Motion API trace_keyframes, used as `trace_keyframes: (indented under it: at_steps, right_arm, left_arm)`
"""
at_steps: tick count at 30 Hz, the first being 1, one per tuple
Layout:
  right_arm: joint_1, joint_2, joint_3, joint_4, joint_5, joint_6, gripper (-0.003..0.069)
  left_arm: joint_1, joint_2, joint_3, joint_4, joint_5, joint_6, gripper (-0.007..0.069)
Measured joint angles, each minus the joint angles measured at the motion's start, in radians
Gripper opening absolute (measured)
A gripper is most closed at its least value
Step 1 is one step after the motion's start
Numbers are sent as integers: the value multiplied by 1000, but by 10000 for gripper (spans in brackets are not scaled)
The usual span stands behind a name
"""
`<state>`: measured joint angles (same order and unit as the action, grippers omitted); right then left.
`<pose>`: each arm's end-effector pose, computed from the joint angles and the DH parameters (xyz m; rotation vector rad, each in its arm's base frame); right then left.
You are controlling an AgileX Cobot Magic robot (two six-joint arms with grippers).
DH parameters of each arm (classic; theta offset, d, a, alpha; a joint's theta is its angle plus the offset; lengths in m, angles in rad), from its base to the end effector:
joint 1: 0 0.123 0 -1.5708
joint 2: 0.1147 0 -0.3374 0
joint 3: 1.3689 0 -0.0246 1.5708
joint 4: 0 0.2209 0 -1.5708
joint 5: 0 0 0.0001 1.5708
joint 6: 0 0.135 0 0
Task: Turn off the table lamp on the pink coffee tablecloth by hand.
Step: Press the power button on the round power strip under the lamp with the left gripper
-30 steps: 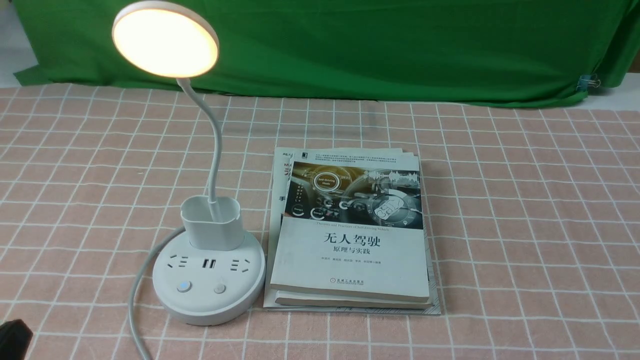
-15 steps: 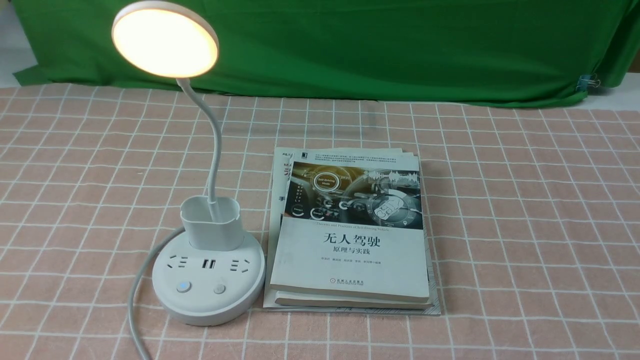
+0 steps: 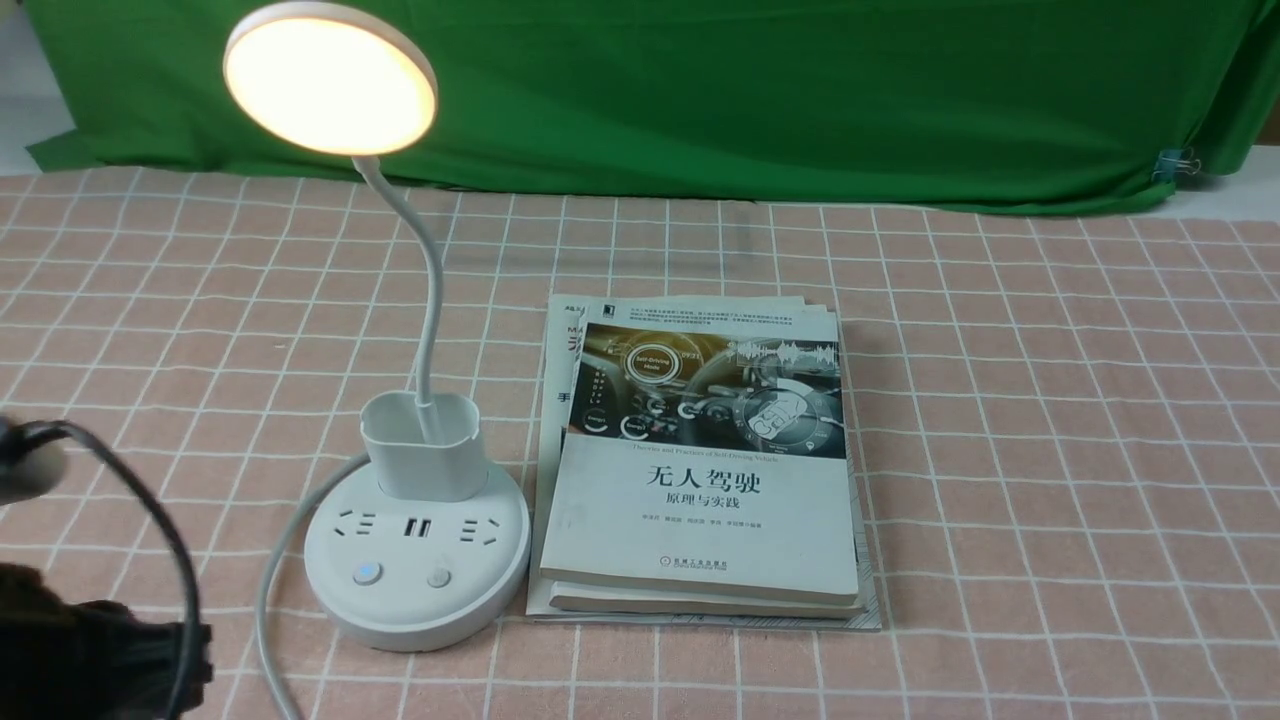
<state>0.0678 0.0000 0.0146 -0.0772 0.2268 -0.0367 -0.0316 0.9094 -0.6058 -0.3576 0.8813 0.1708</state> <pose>0.0168 -0.0012 0.1814 -0.1420 1.7187 -0.0476 0.1073 -0.0399 0.2740 0.0526 2.6247 -0.3925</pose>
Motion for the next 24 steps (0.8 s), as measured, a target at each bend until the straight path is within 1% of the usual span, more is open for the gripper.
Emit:
trace_keyframes:
  at_steps: [3, 5, 8, 9, 10, 11, 16, 24]
  right_arm:
    - [0, 0, 0, 0, 0, 0, 240]
    - [0, 0, 0, 0, 0, 0, 240]
    - [0, 0, 0, 0, 0, 0, 240]
    - [0, 0, 0, 0, 0, 0, 240]
    - [0, 0, 0, 0, 0, 0, 240]
    - [0, 0, 0, 0, 0, 0, 240]
    - [0, 0, 0, 0, 0, 0, 240]
    - [0, 0, 0, 0, 0, 0, 240]
  left_arm:
    - [-102, 143, -63, 49, 5, -17, -1]
    - [-193, 244, -127, 95, 12, -54, -7]
    - [-262, 320, -185, 145, 17, -91, -8]
    - [-318, 391, -244, 175, 22, -116, -8]
    - [-323, 399, -250, 180, 25, -117, -8]
    - [-364, 470, -311, 194, 29, -130, -8]
    - [-387, 604, -411, 206, 32, -130, -8]
    - [-387, 729, -472, 239, 8, -130, -8]
